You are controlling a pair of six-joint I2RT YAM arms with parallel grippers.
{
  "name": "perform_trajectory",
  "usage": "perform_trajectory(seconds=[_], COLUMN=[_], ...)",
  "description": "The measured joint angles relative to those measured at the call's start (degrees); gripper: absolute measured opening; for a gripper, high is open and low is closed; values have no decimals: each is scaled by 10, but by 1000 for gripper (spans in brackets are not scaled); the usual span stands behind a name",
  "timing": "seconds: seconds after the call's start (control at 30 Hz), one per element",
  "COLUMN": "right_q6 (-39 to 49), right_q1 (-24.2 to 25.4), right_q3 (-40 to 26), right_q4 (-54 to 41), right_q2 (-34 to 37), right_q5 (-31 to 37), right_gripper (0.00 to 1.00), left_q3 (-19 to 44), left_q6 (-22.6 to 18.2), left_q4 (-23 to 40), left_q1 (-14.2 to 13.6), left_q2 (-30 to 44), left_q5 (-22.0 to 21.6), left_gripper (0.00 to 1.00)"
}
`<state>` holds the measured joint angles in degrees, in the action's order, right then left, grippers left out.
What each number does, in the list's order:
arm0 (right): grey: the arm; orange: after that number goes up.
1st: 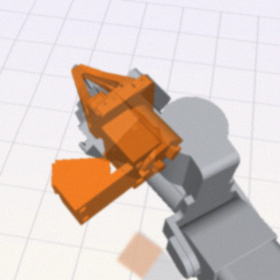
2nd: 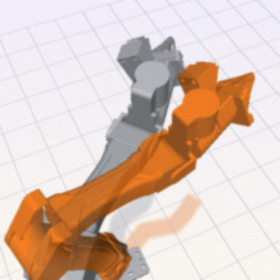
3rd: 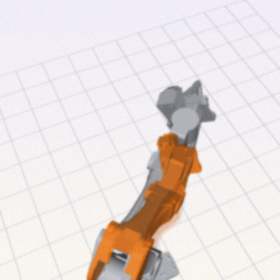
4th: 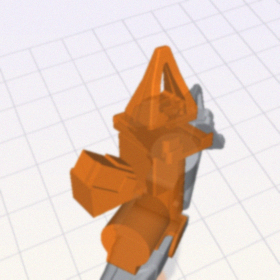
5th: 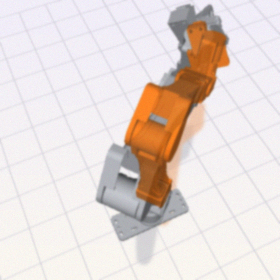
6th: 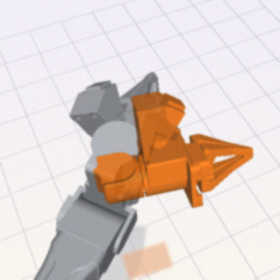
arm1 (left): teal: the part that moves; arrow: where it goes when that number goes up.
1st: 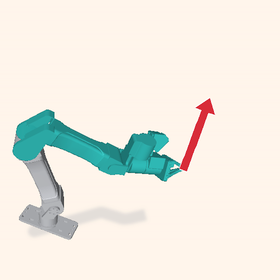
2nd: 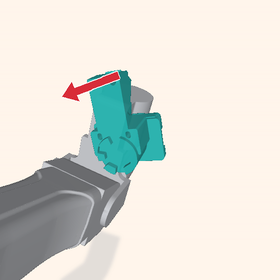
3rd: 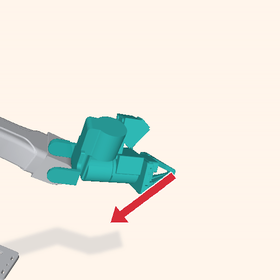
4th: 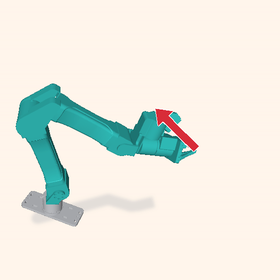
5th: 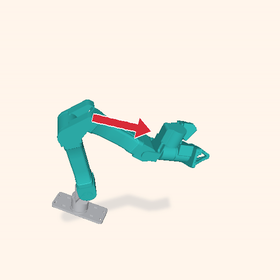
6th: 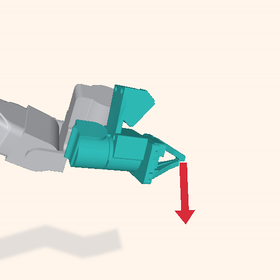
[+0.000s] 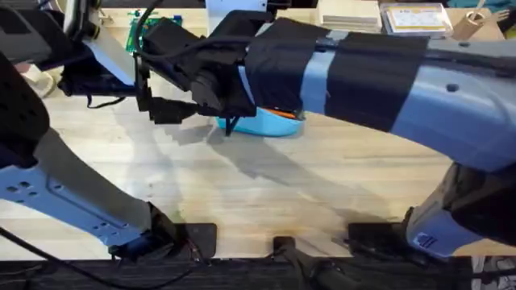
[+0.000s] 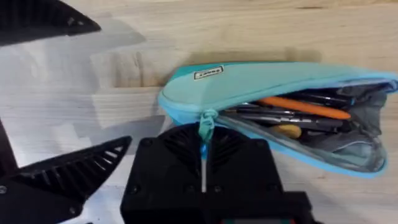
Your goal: Unzip the bag, pick up the pens from the table one at a time and place them inside, then zip the bag closed.
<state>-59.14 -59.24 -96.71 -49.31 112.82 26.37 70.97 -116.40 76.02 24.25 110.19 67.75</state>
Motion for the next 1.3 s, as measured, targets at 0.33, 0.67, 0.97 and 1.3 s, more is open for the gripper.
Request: perform_trajectory(seconds=[0.33,0.67,0.97,1.3], right_q6=[9,9,9,9], right_q1=[0,0,0,0], right_q3=[0,0,0,0], right_q4=[0,0,0,-1], right_q2=[0,0,0,0], right_q5=[0,0,0,0], right_gripper=[34,34,34,34], left_q3=[-61,-74,-74,-74], left_q6=[-16,13,33,37], left_q4=[-56,-136,-141,-134], left_q1=[-1,-75,-87,-87], left_q2=[0,0,0,0], left_q5=[23,43,43,43], left_gripper=[993,993,993,993])
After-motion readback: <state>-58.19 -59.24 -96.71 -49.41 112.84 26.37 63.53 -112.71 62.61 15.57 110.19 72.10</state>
